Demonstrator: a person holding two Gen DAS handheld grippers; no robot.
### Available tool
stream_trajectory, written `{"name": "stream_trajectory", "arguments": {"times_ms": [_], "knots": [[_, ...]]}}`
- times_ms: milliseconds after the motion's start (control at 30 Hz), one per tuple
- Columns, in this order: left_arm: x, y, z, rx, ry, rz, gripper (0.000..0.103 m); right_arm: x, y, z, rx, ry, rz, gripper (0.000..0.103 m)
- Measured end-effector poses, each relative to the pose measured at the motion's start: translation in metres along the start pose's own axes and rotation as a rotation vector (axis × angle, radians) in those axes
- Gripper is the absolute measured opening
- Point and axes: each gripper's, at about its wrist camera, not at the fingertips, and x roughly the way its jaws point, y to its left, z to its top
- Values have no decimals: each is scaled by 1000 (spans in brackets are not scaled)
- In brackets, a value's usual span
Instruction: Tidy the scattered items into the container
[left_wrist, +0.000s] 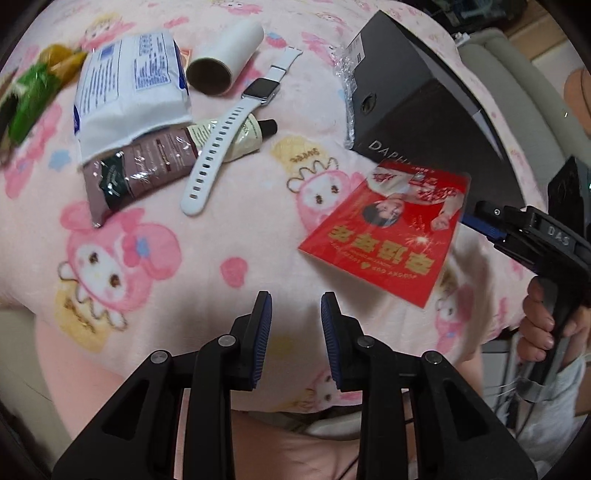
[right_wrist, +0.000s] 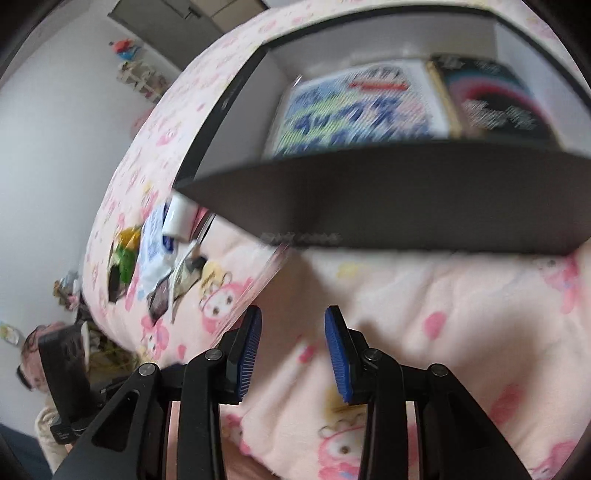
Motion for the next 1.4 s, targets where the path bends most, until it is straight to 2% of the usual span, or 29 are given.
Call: {"name": "stream_trajectory", "arguments": {"times_ms": [67, 167, 233, 300, 433, 567, 667, 800, 867, 967, 1033, 1233, 1333, 1400], "knots": [[-1, 2, 1, -29, -7, -29, 27, -6, -3, 4, 7, -32, -20, 32], [-2, 7, 5, -89, -12, -14, 35, -11, -10, 8, 24, -60, -22, 32], [-1, 15, 7, -135, -6, -4, 35, -16, -12, 10, 25, -80, -1, 32], [-1, 20, 7, -167, 0, -39, 35, -20, -14, 12, 23, -97, 35, 32], [2, 18, 8, -191, 14, -111, 35, -5, -8, 15, -43, -43, 41, 33], [17, 7, 10, -183, 41, -109, 35, 34, -6, 12, -94, 48, -20, 33], [24, 5, 12, -184, 60, -110, 35, 53, -5, 10, -112, 104, -10, 33], [17, 5, 22, -183, 21, -95, 35, 47, 1, 3, -132, 123, 35, 33], [12, 8, 27, -189, -4, -75, 35, 41, 4, -5, -132, 155, 76, 33], [4, 12, 30, -195, -35, -53, 35, 37, 11, -17, -164, 194, 91, 33], [0, 12, 28, -182, -44, -41, 35, 33, 12, -20, -179, 194, 80, 33], [23, 9, 26, -163, 6, -20, 35, 48, 8, -9, -162, 177, 37, 35], [24, -8, 26, -124, 5, -31, 34, 55, 17, -10, -197, 191, 29, 35], [14, -19, 24, -89, -18, -17, 34, 45, 21, -11, -216, 164, 34, 35]]}}
